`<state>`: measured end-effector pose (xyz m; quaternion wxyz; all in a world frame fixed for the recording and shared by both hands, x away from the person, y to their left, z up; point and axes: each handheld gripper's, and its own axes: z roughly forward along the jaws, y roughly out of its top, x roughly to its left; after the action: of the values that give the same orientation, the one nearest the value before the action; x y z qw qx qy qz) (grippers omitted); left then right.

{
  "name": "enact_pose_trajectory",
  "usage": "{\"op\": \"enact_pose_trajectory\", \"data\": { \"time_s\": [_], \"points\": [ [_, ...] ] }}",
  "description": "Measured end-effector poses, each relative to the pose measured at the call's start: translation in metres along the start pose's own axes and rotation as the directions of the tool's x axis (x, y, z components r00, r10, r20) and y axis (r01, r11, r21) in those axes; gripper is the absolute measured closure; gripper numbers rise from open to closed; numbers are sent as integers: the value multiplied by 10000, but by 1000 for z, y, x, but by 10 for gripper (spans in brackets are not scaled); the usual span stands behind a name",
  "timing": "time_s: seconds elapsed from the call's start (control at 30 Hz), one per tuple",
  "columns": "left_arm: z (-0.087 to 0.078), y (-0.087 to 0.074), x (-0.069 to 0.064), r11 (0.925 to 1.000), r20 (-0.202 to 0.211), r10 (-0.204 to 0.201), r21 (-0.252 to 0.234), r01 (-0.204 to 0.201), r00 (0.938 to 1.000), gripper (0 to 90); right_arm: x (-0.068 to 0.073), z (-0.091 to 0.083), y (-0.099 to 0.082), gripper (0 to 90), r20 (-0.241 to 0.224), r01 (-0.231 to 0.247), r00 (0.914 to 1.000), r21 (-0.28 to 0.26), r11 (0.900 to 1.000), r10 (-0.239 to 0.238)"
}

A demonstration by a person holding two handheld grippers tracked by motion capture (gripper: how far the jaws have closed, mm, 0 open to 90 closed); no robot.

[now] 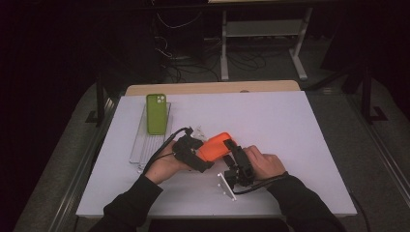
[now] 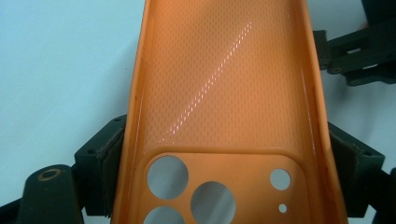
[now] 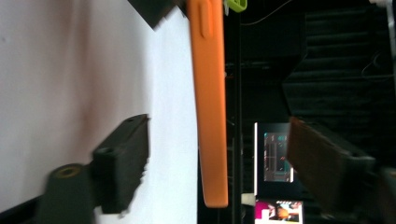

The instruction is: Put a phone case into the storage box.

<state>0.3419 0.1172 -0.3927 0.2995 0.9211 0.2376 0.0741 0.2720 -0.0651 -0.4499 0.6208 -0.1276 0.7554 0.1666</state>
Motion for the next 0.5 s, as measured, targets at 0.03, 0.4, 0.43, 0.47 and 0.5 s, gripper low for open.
{"op": "enact_pose_trajectory", "data": {
  "time_s": [0.03,0.4,0.43,0.47,0.5],
  "points": [
    [0,0,0,10000,5,-16,-14,16,10000,157,1,1,1,299,18,209,9998,34,9998,-210],
    [-1,-1,-1,10000,7,15,-31,-15,10000,157,4,4,5,576,284,343,9990,-39,9994,-342],
    [-1,-1,-1,10000,16,16,10,-16,10000,157,5,3,5,597,297,326,9990,-67,9994,-324],
    [0,-1,-1,10000,22,52,16,-52,10000,157,5,3,5,617,324,377,9988,-60,9993,-375],
    [0,-1,-1,10000,28,51,6,-51,10000,157,5,3,6,641,363,456,9983,-87,9989,-453]
  ]
}}
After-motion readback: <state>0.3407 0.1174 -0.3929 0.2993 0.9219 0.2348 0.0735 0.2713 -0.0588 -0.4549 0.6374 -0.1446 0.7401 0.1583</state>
